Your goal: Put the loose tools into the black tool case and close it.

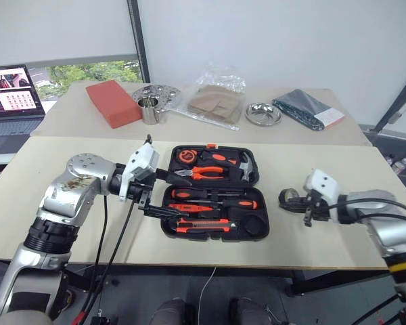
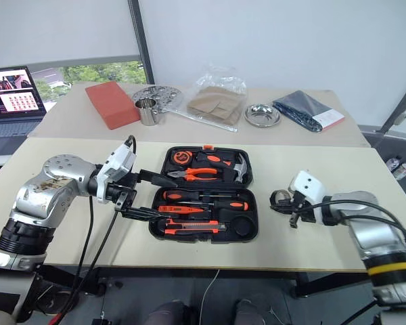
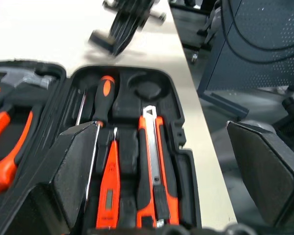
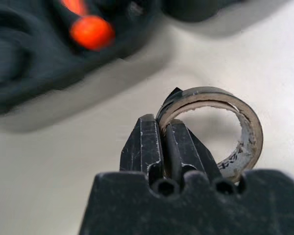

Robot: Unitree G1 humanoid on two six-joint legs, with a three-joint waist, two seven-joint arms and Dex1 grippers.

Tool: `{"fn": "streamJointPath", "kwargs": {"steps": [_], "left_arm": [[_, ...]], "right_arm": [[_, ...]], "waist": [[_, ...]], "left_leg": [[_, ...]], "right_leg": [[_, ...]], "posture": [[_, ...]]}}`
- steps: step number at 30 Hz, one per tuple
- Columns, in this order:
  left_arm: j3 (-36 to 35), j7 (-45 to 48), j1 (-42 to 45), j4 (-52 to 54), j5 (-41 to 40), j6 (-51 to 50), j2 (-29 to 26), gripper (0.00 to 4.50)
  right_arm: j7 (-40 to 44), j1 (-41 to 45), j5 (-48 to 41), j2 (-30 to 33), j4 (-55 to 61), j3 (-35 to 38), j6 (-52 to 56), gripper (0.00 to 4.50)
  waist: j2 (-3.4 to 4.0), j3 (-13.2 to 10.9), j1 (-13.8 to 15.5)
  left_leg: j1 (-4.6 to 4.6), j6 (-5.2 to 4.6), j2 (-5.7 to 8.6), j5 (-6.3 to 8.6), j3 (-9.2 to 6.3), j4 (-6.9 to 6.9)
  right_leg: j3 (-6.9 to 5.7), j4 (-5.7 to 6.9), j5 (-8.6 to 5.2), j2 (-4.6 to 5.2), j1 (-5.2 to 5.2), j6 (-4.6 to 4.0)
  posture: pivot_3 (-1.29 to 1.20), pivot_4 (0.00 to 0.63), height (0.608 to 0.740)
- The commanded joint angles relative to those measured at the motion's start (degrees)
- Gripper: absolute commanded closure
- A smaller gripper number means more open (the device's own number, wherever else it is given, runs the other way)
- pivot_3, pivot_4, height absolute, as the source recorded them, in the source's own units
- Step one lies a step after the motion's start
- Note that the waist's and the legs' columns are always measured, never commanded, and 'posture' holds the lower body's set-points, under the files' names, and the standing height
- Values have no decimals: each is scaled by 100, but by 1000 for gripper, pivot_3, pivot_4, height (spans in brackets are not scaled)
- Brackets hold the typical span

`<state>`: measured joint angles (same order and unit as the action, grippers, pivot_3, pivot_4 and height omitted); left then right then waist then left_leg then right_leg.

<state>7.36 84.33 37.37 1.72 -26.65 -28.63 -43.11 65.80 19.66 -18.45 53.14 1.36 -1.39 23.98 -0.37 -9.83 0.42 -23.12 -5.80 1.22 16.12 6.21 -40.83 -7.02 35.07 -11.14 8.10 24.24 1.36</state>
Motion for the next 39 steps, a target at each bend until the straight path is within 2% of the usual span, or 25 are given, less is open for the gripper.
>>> {"fn": "streamJointPath", "kwargs": {"steps": [1, 5, 11, 13, 15, 18, 20, 23, 26, 27, 30, 31, 32, 34, 35, 36, 39], "left_arm": [[43, 18, -53, 224, 46, 167, -37, 0], [80, -34, -100, 296, 27, 174, -16, 0], [134, -25, -78, 167, 96, 292, 31, 0], [147, -27, -35, 121, 106, 314, 62, 0], [148, -26, -17, 103, 102, 319, 76, 0], [131, -62, -27, 74, 119, 304, 54, 0], [69, -180, -52, -22, 168, 249, 2, 0], [-133, -488, -98, -402, 323, 267, -89, 0], [-345, -832, -133, -957, 554, 420, -220, 694], [-364, -892, -153, -1156, 681, 538, -291, 1212], [-274, -1042, -211, -1680, 1078, 892, -420, 2287], [-216, -1063, -221, -1781, 1170, 966, -411, 2493], [-166, -1065, -229, -1847, 1234, 1033, -382, 3019], [-30, -1058, -210, -1948, 1342, 1100, -240, 3702], [47, -1030, -194, -1973, 1375, 1134, -151, 4197], [108, -1010, -172, -2013, 1418, 1176, -62, 4362], [268, -1019, -84, -2095, 1514, 1155, 197, 4362]], "right_arm": [[177, -217, -1080, 139, 1661, 347, 996, 4476], [-144, -389, -894, 73, 2188, 24, 1204, 4476], [-422, -370, -453, -101, 2195, -576, 1153, 4476], [-498, -348, -327, -135, 2124, -712, 1172, 3690], [-509, -344, -232, -108, 2129, -763, 1129, 3137], [-412, -347, -648, -58, 2378, -336, 1339, 2109], [-452, -252, -1098, -45, 2357, 210, 1664, 2109], [-619, -174, -1170, 3, 1839, 661, 1755, 2109], [-803, -105, -978, -59, 1173, 833, 1576, 2867], [-862, -80, -854, -83, 948, 797, 1455, 3267], [-932, -45, -339, -146, 343, 490, 899, 4299], [-944, -8, -217, -198, 185, 391, 765, 4472], [-947, 38, -105, -249, 47, 300, 627, 4500], [-948, 206, 149, -383, -250, 72, 327, 4500], [-943, 310, 304, -451, -399, -71, 149, 4500], [-936, 417, 443, -518, -541, -201, 5, 4500], [-758, 672, 636, -704, -697, -510, -245, 4500]], "waist": [[1, -1, 1], [0, -1, 16], [-1, -2, 46], [-1, -2, 43], [0, -2, 34], [-1, -2, 31], [1, -3, 32], [0, -3, 31], [-4, -3, 31], [-3, -3, 27], [-2, -3, 21], [-2, -3, 20], [-2, -3, 18], [-2, -4, 16], [-2, -3, 16], [-2, -4, 15], [-2, -4, 8]], "left_leg": [[-2, -18, -3, -10, -1, -1], [0, 20, -5, 11, -3, -2], [-8, 24, 9, 14, -1, -5], [-8, 23, 9, 13, -1, -5], [-8, 22, 9, 13, 0, -5], [-7, 11, 7, 6, 1, -5], [-8, 10, 7, 6, 1, -5], [-7, 12, 7, 6, 1, -5], [-3, 17, 5, 10, 0, -5], [-4, 18, 6, 10, 1, -4], [-5, 13, 7, 7, 7, 1], [-6, 11, 7, 6, 9, 2], [-6, 9, 6, 5, 10, 3], [-9, 7, 6, 4, 11, 3], [-10, 8, 7, 4, 11, 3], [-9, 8, 8, 4, 11, 2], [-10, 9, 8, 4, 14, -1]], "right_leg": [[-2, 0, 0, -2, 1, 0], [-1, -2, 5, 21, 2, -8], [-3, -2, 5, 23, 5, -5], [-3, -1, 5, 22, 5, -5], [-4, 0, 5, 16, 6, -5], [-4, 0, 5, 7, 4, -4], [-3, -1, 5, 7, 6, -4], [-3, -3, 5, 7, 3, -4], [-3, -3, 5, 6, 1, -4], [-2, -2, 5, 6, 4, -4], [0, 3, 5, 7, 11, -5], [-1, 4, 5, 7, 12, -5], [-1, 3, 5, 5, 13, -5], [-1, 2, 5, 2, 13, -5], [-1, 2, 5, 2, 13, -5], [-1, 1, 5, 2, 12, -4], [0, 1, 4, 2, 11, -3]], "posture": [[0, 150, 734], [0, 150, 734], [0, 150, 734], [0, 150, 734], [0, 150, 734], [0, 150, 734], [0, 150, 734], [0, 150, 734], [0, 150, 734], [0, 150, 734], [0, 150, 734], [0, 150, 734], [0, 150, 734], [0, 150, 734], [0, 150, 734], [0, 150, 734], [0, 150, 734]]}}
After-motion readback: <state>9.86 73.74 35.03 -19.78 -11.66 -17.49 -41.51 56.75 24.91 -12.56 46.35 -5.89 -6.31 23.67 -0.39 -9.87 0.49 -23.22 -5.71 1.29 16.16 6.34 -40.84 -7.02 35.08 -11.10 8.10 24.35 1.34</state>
